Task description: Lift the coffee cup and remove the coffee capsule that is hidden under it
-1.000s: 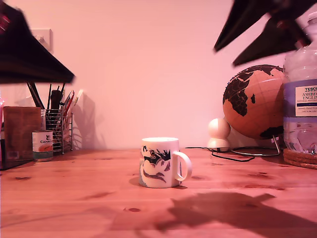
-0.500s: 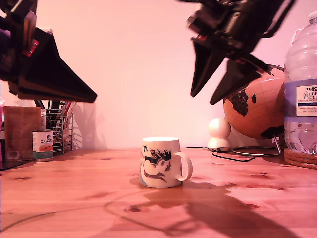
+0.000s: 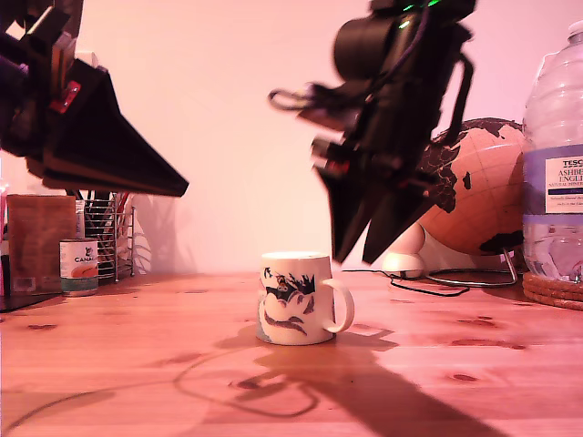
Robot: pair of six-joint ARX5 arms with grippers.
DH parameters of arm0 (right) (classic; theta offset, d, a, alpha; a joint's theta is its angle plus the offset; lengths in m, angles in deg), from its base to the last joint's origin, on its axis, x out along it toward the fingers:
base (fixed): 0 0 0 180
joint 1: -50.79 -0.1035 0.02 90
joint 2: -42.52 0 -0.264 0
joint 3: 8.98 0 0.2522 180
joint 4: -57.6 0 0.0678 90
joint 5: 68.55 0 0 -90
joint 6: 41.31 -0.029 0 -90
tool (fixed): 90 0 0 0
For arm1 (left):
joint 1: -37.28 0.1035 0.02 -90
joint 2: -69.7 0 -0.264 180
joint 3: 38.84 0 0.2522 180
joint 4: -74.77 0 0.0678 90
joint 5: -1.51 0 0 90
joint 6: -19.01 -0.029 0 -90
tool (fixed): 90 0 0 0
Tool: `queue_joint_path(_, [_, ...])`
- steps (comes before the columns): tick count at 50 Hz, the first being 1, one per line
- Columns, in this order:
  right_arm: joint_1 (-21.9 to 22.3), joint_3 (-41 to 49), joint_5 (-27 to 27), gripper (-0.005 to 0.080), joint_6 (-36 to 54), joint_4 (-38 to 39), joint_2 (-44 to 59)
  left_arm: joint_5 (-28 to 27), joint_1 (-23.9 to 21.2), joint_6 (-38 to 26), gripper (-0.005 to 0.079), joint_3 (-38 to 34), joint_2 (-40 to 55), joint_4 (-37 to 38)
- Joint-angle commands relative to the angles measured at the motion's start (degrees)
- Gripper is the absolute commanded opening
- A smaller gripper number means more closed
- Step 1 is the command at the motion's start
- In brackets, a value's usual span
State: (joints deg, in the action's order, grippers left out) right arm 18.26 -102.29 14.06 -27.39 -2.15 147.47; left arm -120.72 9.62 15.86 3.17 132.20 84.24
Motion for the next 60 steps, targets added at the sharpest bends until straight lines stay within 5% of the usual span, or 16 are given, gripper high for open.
queue_joint_path(1, [-0.6, -1.2, 0.9, 0.0393, 1.2, 0.7, 1.5, 0.1, -0.2, -0.3, -0.0019, 0.3, 0.5, -0.8])
queue_joint_path(42, [-1.1, -1.3, 3.6, 0.0329, 4.0, 8.4, 6.5, 0.0, -0.2, -0.2, -0.0019, 0.3, 0.5, -0.5])
queue_joint_path(60, [-1.2, -1.3, 3.5, 0.0016, 4.1, 6.4, 6.5, 0.1, -0.3, 0.1, -0.0019, 0.3, 0.5, -0.7])
